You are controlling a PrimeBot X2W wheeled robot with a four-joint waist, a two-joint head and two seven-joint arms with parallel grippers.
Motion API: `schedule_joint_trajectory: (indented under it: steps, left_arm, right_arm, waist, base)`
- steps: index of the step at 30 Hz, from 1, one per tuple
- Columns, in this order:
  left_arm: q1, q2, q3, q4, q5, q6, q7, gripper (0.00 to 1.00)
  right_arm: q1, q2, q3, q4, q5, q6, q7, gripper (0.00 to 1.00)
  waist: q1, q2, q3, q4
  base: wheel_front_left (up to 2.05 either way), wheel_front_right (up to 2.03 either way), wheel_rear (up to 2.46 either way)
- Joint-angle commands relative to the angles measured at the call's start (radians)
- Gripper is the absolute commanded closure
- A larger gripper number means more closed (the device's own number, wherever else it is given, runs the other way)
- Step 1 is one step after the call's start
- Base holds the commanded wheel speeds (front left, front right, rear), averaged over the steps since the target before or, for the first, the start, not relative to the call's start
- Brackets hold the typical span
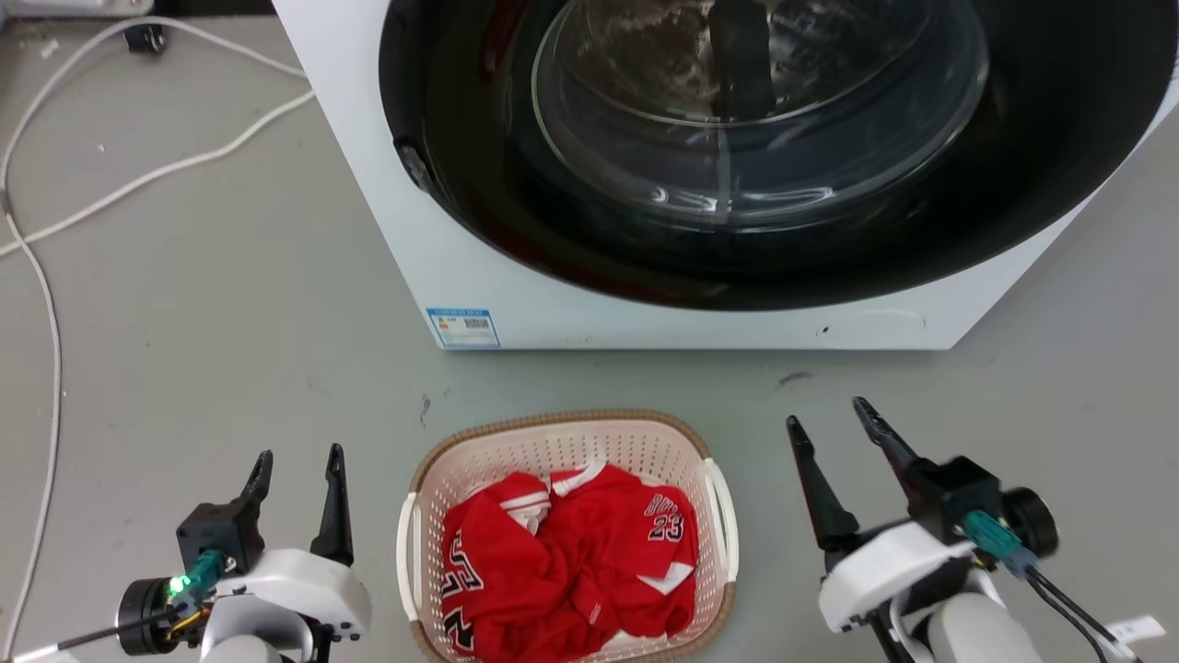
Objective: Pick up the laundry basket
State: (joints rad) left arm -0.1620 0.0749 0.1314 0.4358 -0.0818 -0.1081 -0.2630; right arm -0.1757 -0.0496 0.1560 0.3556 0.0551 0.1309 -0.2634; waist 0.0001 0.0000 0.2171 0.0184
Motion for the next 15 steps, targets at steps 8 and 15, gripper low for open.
schedule_joint_trajectory:
  steps: [8,15]
  left_arm:
    - [-0.134,0.047,0.015,0.210,-0.009,-0.016,-0.003,0.00]
    - [-0.242,0.073,-0.036,0.376,-0.038,-0.021,-0.003,0.00]
  right_arm:
    - [-0.168,-0.001,0.098,0.244,0.009,0.000,-0.002,0.00]
    - [-0.293,-0.001,0.166,0.431,0.004,0.000,-0.002,0.00]
  waist:
    - [-0.0001,0.0000,0.156,0.007]
    - [-0.0001,0.0000,0.253,0.010]
  base:
    - [0.00,0.00,0.00]
    - [0.00,0.00,0.00]
